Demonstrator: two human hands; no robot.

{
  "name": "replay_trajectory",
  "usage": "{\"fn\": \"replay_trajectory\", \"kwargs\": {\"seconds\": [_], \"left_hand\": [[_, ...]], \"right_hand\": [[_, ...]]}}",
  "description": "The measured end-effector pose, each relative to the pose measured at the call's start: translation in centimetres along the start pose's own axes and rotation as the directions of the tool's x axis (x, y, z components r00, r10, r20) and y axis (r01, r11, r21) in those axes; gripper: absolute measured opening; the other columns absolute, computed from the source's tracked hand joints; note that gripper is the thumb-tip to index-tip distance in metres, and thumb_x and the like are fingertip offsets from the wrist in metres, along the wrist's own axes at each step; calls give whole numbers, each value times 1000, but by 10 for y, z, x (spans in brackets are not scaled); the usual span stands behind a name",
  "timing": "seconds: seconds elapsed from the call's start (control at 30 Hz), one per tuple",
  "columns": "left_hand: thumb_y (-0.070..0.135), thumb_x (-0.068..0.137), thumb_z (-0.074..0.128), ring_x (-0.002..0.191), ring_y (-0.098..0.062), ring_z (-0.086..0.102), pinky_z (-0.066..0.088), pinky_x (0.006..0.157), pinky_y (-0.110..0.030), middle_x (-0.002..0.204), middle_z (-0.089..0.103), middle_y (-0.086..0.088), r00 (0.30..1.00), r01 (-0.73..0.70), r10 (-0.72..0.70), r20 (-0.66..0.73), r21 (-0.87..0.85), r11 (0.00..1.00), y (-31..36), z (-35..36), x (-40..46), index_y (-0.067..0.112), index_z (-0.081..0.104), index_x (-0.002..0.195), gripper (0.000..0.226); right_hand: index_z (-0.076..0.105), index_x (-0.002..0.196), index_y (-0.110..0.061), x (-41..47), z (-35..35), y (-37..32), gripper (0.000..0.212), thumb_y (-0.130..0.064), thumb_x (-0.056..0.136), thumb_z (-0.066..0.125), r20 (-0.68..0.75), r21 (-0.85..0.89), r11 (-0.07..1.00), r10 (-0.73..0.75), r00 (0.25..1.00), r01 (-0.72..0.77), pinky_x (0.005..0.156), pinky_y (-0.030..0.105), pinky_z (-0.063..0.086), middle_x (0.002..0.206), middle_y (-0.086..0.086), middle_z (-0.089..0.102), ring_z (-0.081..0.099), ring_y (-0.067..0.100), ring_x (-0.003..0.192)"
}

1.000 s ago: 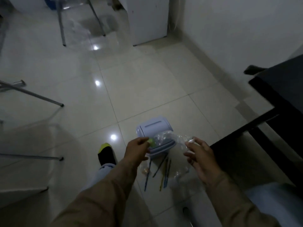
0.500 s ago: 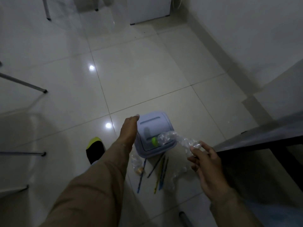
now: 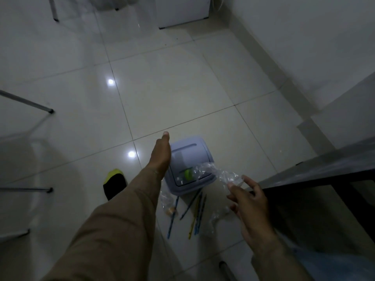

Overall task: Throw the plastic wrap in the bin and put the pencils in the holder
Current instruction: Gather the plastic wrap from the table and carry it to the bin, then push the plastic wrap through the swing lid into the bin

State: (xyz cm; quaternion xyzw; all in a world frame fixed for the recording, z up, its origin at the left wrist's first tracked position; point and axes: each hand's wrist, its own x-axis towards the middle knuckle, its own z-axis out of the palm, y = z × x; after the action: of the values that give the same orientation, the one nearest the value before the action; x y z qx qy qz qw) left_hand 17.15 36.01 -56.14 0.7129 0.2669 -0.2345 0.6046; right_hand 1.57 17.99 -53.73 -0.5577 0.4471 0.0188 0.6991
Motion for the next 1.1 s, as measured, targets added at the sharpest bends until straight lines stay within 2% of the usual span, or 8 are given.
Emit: {"fn": "replay_trajectory", "kwargs": {"seconds": [0.1, 0.27, 0.37, 0.47, 0.67, 0.87, 1.0, 1.1], "left_hand": [[59, 92, 32, 124, -30, 50, 35, 111, -48, 141, 50, -12, 996, -37, 33, -88, -48, 998, 7, -1, -1, 9, 47, 137, 69], [19, 89, 57, 110, -32, 59, 51, 96, -47, 111, 63, -10, 969, -174, 160, -190, -63, 983, 14, -9, -6, 11, 61, 111, 24], [13, 85, 61, 102, -28, 62, 55, 89, -48, 104, 64, -8, 970, -201, 195, -142, -28, 979, 14, -13, -10, 16, 60, 109, 25], [9, 84, 62, 96, -28, 64, 57, 86, -49, 97, 64, -8, 973, -214, 220, -64, 84, 973, 15, -15, -16, 16, 60, 109, 27], [5, 82, 62, 103, -27, 61, 56, 88, -42, 108, 64, -9, 964, -265, 263, 43, 247, 932, 14, -19, -22, 11, 65, 107, 26], [1, 82, 59, 102, -25, 60, 56, 87, -40, 107, 65, -8, 949, -316, 299, 102, 350, 882, 16, -19, -20, 16, 66, 97, 22], [-1, 80, 58, 101, -25, 59, 58, 84, -46, 105, 63, -4, 941, -336, 321, 103, 378, 863, 13, -21, -18, 17, 66, 97, 27], [-3, 77, 57, 101, -28, 60, 58, 82, -48, 105, 63, -5, 939, -343, 325, 113, 407, 847, 11, -24, -18, 18, 67, 100, 33]], "right_hand": [[55, 129, -27, 0, 1, -1, 52, -9, 84, 72, -8, -11, 1000, -6, 1000, 6, 72, 35, 53, 105, 8, 68, 67, 24, 95], [54, 123, -31, 2, 8, 2, 50, -11, 82, 75, -21, -22, 999, -27, 999, 27, 66, 32, 52, 107, 8, 68, 67, 22, 94], [53, 121, -36, 5, 16, 6, 53, -12, 80, 77, -11, -44, 998, -35, 999, 34, 64, 31, 51, 111, 7, 68, 67, 22, 96], [53, 118, -39, 7, 26, 8, 55, -15, 77, 80, -17, -94, 994, -48, 999, 46, 73, 36, 57, 115, 5, 66, 65, 22, 102], [51, 122, -35, 10, 44, 11, 57, -17, 77, 81, -27, -140, 989, -58, 998, 54, 91, 45, 57, 121, 6, 62, 62, 22, 105], [47, 134, -25, 16, 63, 8, 64, -16, 79, 79, 19, -209, 977, -50, 999, 53, 85, 30, 52, 121, -1, 57, 57, 18, 107], [49, 135, -21, 21, 77, 9, 58, -18, 83, 76, 42, -273, 959, -61, 997, 70, 95, 36, 54, 128, 2, 59, 59, 16, 105], [49, 135, -19, 24, 76, 8, 52, -16, 88, 70, 48, -303, 949, -74, 996, 85, 91, 32, 52, 130, 4, 57, 57, 14, 97]]}}
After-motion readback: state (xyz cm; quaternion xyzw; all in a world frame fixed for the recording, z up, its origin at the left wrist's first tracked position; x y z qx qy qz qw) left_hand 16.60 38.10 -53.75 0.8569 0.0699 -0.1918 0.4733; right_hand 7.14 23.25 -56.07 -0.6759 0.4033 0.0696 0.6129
